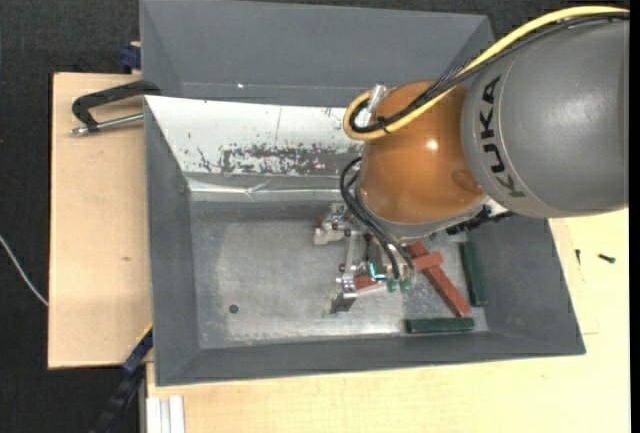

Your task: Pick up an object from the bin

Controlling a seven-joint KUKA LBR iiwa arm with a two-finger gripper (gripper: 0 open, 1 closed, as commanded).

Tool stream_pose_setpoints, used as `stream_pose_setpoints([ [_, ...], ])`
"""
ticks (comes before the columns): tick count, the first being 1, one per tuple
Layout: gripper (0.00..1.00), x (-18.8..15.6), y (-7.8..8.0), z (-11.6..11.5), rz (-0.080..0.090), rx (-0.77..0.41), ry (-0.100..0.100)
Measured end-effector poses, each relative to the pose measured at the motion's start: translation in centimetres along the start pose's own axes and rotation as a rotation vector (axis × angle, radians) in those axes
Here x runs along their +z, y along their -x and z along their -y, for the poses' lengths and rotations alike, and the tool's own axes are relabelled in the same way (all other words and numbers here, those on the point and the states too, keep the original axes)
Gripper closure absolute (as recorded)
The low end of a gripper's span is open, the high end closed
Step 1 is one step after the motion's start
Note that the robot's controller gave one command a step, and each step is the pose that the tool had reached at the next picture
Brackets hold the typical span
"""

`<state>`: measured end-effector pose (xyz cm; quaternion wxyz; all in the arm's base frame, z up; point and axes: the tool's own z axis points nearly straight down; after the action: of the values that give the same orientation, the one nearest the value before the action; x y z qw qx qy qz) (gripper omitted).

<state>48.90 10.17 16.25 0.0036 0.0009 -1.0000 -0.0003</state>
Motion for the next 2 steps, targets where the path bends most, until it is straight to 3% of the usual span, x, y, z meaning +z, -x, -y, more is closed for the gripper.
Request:
stream_pose_setpoints([
  [1,0.00,-0.3,0.2,0.0,0.008,0.001,0.001],
  [2,0.00,3.5,1.9,4.0,0.013,-0.069,0.002],
])
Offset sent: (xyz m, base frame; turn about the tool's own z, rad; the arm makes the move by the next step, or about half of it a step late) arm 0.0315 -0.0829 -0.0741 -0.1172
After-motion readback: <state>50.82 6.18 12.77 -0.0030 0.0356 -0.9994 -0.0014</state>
